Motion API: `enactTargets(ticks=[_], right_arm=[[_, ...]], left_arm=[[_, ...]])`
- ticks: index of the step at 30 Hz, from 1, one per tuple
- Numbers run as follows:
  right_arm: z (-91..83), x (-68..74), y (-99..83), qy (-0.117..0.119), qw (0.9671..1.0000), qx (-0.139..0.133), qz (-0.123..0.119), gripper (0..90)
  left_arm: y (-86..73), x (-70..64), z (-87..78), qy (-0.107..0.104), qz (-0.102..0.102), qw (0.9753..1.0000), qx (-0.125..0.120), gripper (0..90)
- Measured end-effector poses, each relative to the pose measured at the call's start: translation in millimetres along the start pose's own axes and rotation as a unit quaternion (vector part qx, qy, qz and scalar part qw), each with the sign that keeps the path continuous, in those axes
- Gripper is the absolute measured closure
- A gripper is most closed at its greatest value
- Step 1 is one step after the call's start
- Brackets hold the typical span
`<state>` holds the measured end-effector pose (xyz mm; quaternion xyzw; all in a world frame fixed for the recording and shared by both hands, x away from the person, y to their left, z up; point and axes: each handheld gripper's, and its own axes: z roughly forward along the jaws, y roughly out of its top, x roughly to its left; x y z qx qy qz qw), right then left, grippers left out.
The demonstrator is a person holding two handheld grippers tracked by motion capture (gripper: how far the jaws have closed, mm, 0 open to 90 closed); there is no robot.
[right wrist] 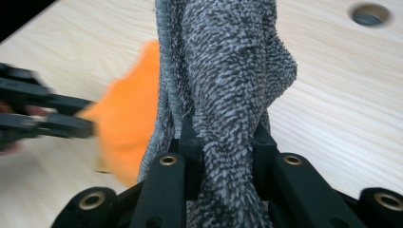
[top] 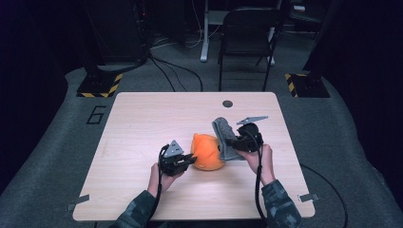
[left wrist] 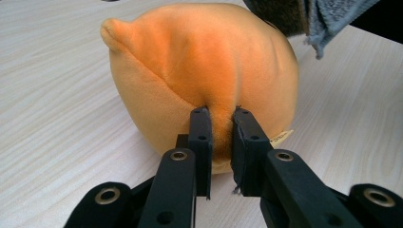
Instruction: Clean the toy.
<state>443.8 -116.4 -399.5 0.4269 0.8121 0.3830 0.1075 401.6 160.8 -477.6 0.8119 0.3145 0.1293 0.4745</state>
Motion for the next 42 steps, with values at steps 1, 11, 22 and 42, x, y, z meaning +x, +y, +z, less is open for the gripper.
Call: enactTargets(ticks=[1,11,22,42], right_arm=[[0.4,4.9,1.9,0.005,1.0,0.0,-0.005,73.4],[25.0,49.5,14.9,0.049,0.9981,-0.002,-0.037,73.3],[44.3,57.2,6.9,0.009,0.9968,0.015,-0.078,73.6],[31.1,32.9,0.1,-0.031,0.9972,0.019,-0.065,73.3]], left_arm=[[0.0,-0.5,0.1,0.001,0.0,1.0,-0.001,79.6],[1.4,-4.9,0.7,-0.005,0.014,0.9999,-0.007,79.6],[0.7,-4.4,2.0,-0.005,0.016,0.9999,-0.002,79.6],[-0.5,-1.4,1.6,-0.008,0.007,0.9999,0.002,79.5]])
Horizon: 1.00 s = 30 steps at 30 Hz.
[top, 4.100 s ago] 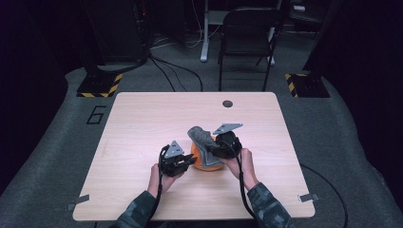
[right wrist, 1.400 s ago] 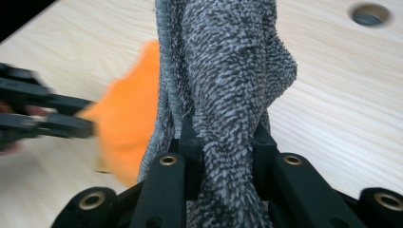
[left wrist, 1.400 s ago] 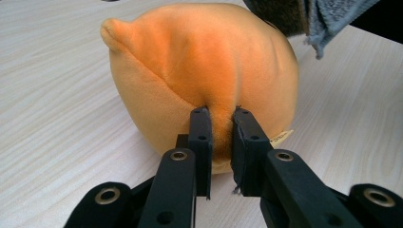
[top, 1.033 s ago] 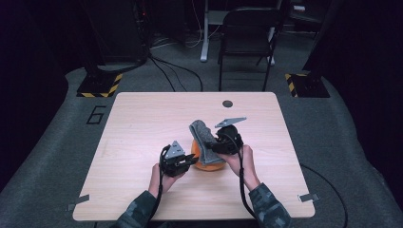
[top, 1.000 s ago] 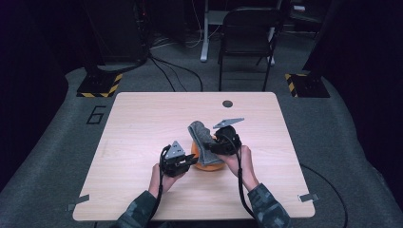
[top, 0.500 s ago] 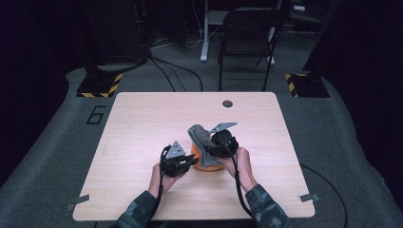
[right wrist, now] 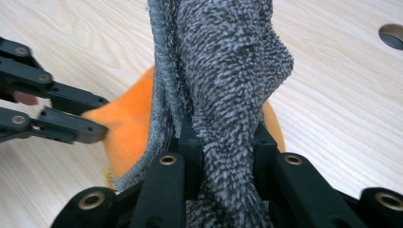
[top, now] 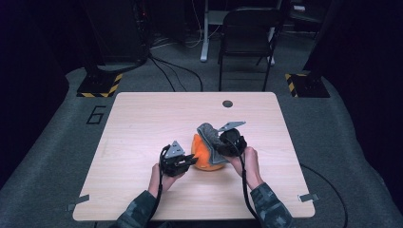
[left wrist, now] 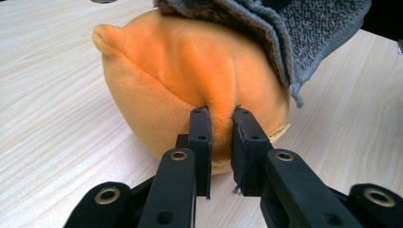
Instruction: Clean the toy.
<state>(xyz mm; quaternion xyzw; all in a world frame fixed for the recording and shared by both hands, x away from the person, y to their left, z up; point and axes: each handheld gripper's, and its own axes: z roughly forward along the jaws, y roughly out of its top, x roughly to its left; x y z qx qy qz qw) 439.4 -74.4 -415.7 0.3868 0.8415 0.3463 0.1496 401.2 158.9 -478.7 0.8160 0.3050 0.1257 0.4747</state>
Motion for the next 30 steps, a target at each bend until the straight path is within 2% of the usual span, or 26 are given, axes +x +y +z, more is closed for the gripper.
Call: enactTargets(ticks=[6,21,27,28,30], right_arm=[[-1.0,-10.8,-4.1,-0.012,0.9998,0.007,0.014,73.3],[4.9,-38.5,-18.2,-0.024,0.9978,0.032,0.053,73.3],[11.3,-47.4,-25.2,-0.035,0.9958,0.05,0.069,73.3],[14.1,-49.5,-27.6,-0.043,0.9951,0.058,0.068,73.4],[18.0,-51.6,-30.8,-0.044,0.9936,0.071,0.077,73.3]], left_arm=[[-0.7,-0.1,0.6,0.004,-0.006,1.0,-0.003,79.5],[-0.7,1.8,0.6,0.0,-0.003,1.0,-0.001,79.5],[-0.9,2.0,0.6,-0.001,-0.004,1.0,0.001,79.5],[-1.1,1.7,0.8,-0.001,-0.008,1.0,0.001,79.5],[-1.3,2.2,1.0,0.0,-0.007,1.0,0.0,79.5]])
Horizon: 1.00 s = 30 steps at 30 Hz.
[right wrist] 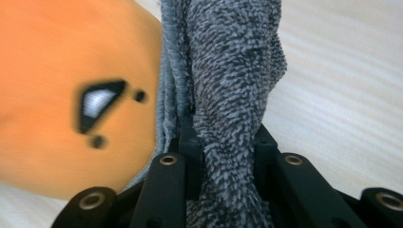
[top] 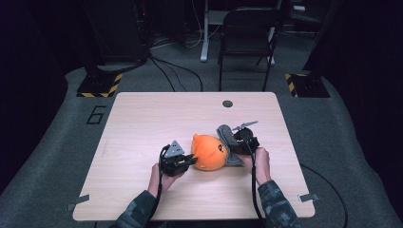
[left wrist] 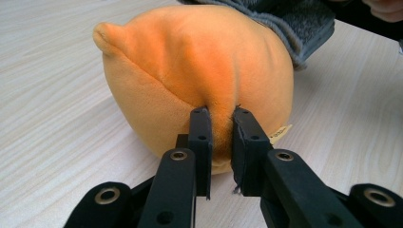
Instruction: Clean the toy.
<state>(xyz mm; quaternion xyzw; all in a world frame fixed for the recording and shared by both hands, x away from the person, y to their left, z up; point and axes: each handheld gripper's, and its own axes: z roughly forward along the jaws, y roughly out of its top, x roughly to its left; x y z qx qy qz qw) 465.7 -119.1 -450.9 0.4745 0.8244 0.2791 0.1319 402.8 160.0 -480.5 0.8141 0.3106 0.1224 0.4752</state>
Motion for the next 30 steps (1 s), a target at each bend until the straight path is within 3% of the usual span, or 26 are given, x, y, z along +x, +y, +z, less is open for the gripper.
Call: enactTargets(ticks=[2,6,14,20,24,30], right_arm=[[11.5,-5.1,-4.9,-0.007,0.9997,0.021,0.009,73.4],[35.3,-10.3,-15.1,0.002,0.9984,0.053,0.021,73.5],[34.5,-6.9,-12.9,-0.008,0.9985,0.054,0.009,73.5],[9.7,-14.4,-5.9,-0.015,0.9994,0.028,0.012,73.6],[-16.4,-13.7,2.3,-0.009,0.9998,-0.014,0.007,73.6],[-48.6,10.3,15.0,0.017,0.9973,-0.068,-0.018,73.6]], left_arm=[[-0.2,0.3,-0.1,0.002,-0.001,1.0,0.001,79.5],[-0.5,1.2,-0.3,0.004,-0.001,1.0,0.0,79.5],[-0.7,1.5,-0.5,0.003,0.0,1.0,-0.001,79.4],[-0.7,1.8,-0.6,0.003,-0.002,1.0,-0.001,79.3],[-0.5,1.7,-0.6,0.005,-0.001,1.0,-0.001,79.2],[-0.5,1.9,-0.8,0.003,-0.002,1.0,0.001,79.2]])
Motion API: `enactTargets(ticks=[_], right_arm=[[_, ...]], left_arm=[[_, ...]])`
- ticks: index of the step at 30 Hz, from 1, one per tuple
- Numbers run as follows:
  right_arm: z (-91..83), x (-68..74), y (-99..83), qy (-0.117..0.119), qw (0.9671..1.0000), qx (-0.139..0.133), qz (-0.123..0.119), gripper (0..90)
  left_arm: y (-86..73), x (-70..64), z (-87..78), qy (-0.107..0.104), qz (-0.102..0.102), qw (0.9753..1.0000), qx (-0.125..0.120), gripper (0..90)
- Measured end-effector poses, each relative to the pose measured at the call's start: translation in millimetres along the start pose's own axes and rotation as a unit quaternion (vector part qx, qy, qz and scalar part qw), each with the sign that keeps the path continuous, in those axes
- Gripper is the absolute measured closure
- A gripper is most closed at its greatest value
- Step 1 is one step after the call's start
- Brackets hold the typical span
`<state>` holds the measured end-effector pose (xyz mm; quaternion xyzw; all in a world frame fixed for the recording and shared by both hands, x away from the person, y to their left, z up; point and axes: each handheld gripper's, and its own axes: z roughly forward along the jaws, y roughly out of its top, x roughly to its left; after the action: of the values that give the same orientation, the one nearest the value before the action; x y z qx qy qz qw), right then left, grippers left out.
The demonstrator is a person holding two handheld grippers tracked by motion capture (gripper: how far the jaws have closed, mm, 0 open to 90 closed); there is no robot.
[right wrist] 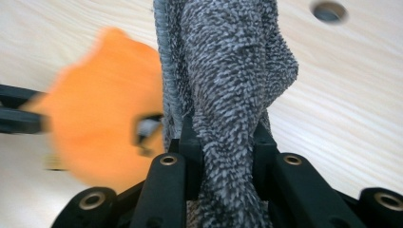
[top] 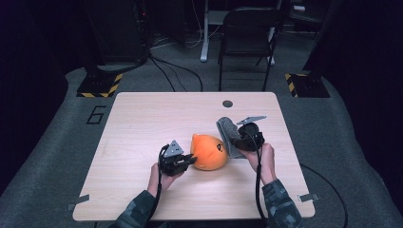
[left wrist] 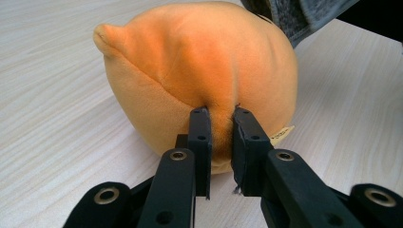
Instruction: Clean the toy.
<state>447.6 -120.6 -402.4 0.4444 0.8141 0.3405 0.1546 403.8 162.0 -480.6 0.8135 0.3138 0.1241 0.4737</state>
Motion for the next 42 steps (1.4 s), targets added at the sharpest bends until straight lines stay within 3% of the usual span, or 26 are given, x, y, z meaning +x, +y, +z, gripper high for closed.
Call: enactTargets(ticks=[3,7,13,15,16,18,21,27,31,32,34,39,42], right_arm=[[0.7,17.8,4.0,0.018,0.9996,-0.002,-0.021,73.7],[21.8,32.8,0.9,0.024,0.9983,0.028,-0.045,74.0],[29.6,28.9,-2.0,0.029,0.9985,0.029,-0.036,74.5],[31.0,27.6,-2.6,0.027,0.9986,0.029,-0.035,74.5],[32.1,27.1,-3.0,0.027,0.9986,0.027,-0.037,74.6],[32.9,27.7,-2.5,0.022,0.9988,0.027,-0.034,74.6],[33.2,27.9,-1.8,0.026,0.9986,0.029,-0.036,74.6],[35.0,26.5,-0.6,0.024,0.9987,0.028,-0.035,74.6],[36.1,25.6,-0.1,0.026,0.9987,0.03,-0.031,74.6],[36.2,25.2,0.0,0.027,0.9987,0.031,-0.031,74.6],[36.5,24.3,0.3,0.029,0.9986,0.031,-0.033,74.6],[37.9,23.5,0.4,0.028,0.9987,0.032,-0.029,74.6],[38.6,23.0,0.2,0.028,0.9987,0.03,-0.028,74.6]], left_arm=[[-0.3,-0.1,0.3,0.001,-0.001,1.0,-0.002,79.1],[-0.9,0.8,0.6,0.003,-0.001,1.0,0.0,78.6],[-1.3,2.1,0.1,-0.002,-0.002,1.0,-0.003,74.0],[0.0,2.1,-2.3,0.0,0.02,0.9998,-0.004,63.2],[0.1,1.2,-3.3,0.002,0.033,0.9995,-0.005,52.6],[-0.1,-2.4,-6.6,0.027,0.069,0.9972,-0.006,37.2],[-2.0,-0.7,-7.5,0.034,0.093,0.995,-0.006,19.4],[-8.7,1.5,2.2,0.025,0.122,0.9923,0.002,9.8],[-9.9,-1.6,12.2,0.031,0.145,0.9889,0.014,11.4],[-11.3,-1.6,15.3,0.023,0.15,0.9883,0.017,12.4],[-13.1,-2.4,19.0,0.027,0.153,0.9877,0.021,14.3],[-15.3,-3.8,24.1,0.032,0.166,0.9855,0.013,19.9],[-17.1,-2.5,24.7,0.034,0.168,0.9851,0.005,28.2]])
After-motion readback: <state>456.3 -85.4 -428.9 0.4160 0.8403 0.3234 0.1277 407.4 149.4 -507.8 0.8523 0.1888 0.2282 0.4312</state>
